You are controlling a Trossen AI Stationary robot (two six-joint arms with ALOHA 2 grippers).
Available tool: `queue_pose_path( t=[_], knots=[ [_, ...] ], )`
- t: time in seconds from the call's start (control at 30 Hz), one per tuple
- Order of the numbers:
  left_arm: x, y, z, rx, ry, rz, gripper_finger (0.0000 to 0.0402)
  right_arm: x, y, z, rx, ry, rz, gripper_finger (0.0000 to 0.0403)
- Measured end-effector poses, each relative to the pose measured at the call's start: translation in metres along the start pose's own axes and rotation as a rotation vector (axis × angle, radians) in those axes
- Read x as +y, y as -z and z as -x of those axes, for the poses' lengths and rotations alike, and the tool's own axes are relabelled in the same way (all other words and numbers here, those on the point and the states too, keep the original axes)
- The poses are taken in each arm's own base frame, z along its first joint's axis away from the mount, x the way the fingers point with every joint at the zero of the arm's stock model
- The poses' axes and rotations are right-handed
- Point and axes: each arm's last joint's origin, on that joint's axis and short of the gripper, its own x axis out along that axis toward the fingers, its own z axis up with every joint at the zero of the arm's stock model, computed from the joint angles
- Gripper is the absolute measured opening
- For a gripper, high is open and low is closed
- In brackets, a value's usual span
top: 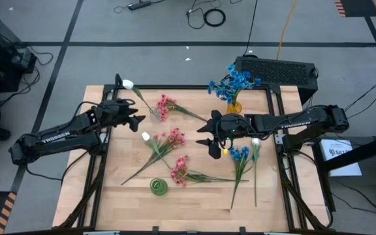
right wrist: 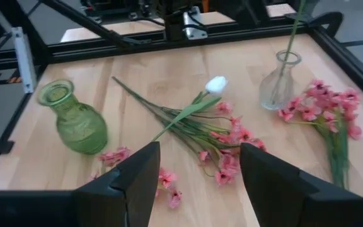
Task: Sort flowers into vase by color
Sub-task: Put the left white flower into the transparent vase
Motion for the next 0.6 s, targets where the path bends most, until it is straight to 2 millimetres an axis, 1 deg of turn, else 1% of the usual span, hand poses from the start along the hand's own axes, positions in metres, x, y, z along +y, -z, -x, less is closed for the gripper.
queue_pose_path(
  t=[0.07,0.17,0.27,0.37,0.47,0.6],
  knots=[
    [-0.004,0.001,0.002,0.003,0.032,0.002,0.0294,0.000,0.001,-0.003,0.006,0.013,-0.016,0.0210],
    [-0.011,0.004,0.004,0.020,0.096,0.008,0.0287,0.002,0.003,-0.015,-0.018,0.004,-0.054,0.0210],
    [-0.019,0.008,0.007,0.038,0.150,0.006,0.0281,0.010,0.007,-0.035,-0.052,-0.029,-0.065,0.0210],
    [-0.025,0.011,0.009,0.055,0.196,0.005,0.0276,0.018,0.017,-0.057,-0.064,-0.051,-0.069,0.0210],
    [-0.030,0.014,0.011,0.078,0.232,-0.003,0.0274,0.018,0.027,-0.077,-0.050,-0.047,-0.135,0.0210],
    [-0.036,0.018,0.013,0.088,0.255,-0.024,0.0274,0.020,0.030,-0.104,-0.011,-0.032,-0.159,0.0210]
  ],
)
